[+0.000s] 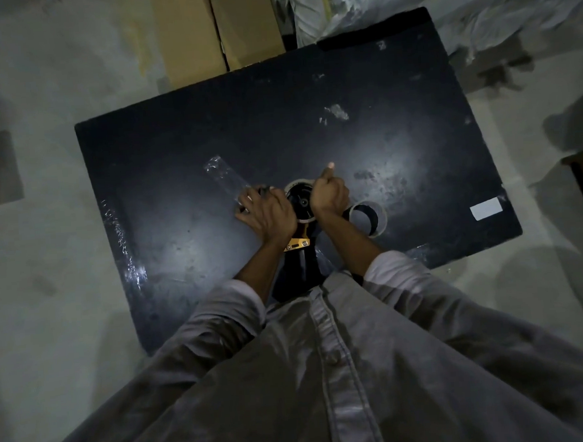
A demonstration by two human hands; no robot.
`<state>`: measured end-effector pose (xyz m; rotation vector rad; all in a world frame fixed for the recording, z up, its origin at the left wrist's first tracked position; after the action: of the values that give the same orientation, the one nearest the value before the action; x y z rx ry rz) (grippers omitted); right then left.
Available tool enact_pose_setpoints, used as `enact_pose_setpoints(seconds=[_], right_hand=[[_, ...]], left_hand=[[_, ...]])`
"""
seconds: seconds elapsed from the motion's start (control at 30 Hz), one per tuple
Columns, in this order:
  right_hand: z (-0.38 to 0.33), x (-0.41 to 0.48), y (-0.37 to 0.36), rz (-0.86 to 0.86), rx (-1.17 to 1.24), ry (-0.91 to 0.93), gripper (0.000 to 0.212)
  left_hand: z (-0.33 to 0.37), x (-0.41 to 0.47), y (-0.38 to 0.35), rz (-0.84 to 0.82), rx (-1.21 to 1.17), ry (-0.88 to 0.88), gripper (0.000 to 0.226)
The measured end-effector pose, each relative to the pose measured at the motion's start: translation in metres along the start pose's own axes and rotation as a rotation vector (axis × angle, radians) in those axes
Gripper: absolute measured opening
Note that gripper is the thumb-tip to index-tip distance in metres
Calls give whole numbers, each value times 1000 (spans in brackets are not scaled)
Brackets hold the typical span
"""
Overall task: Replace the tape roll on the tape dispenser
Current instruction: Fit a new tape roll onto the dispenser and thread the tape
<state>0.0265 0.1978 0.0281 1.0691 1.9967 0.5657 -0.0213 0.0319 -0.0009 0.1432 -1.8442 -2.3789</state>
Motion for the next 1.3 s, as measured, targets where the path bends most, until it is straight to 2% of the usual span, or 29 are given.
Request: enact_pose_setpoints(seconds=[0.23,0.33,0.53,0.73,0.83,1.13,1.3], right_hand=[[0,11,-4,-6,-62,79,73],[7,16,-9,5,-75,73,72],[11,23,-27,-35,61,106,69],[23,37,-37,14,-232,150,58],[36,42,-43,70,-270,166,52],[48,47,-49,158,-301,171,51],[41,46,-49,64,-235,106,58]], left_hand=[[4,-8,3,51,-8,26,54],[5,-10,0,49,12,15,60],[2,-6,-2,67,6,36,66],[4,-8,-1,105,89,46,49],[6,-9,1,152,149,17,42],[11,-12,-5,114,205,-26,42],[9,-6,-6,53,172,-7,45]])
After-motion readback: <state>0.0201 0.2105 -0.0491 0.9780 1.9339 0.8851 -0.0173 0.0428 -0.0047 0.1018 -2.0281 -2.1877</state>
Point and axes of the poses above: each hand's wrist, its own x-axis towards the middle knuckle, its own y-axis out of the back of the hand, z = x × y, the point moved 7 cm from there along x, towards the middle knuckle, and after that the axes turned 10 degrees about z, right-handed, at the moved point
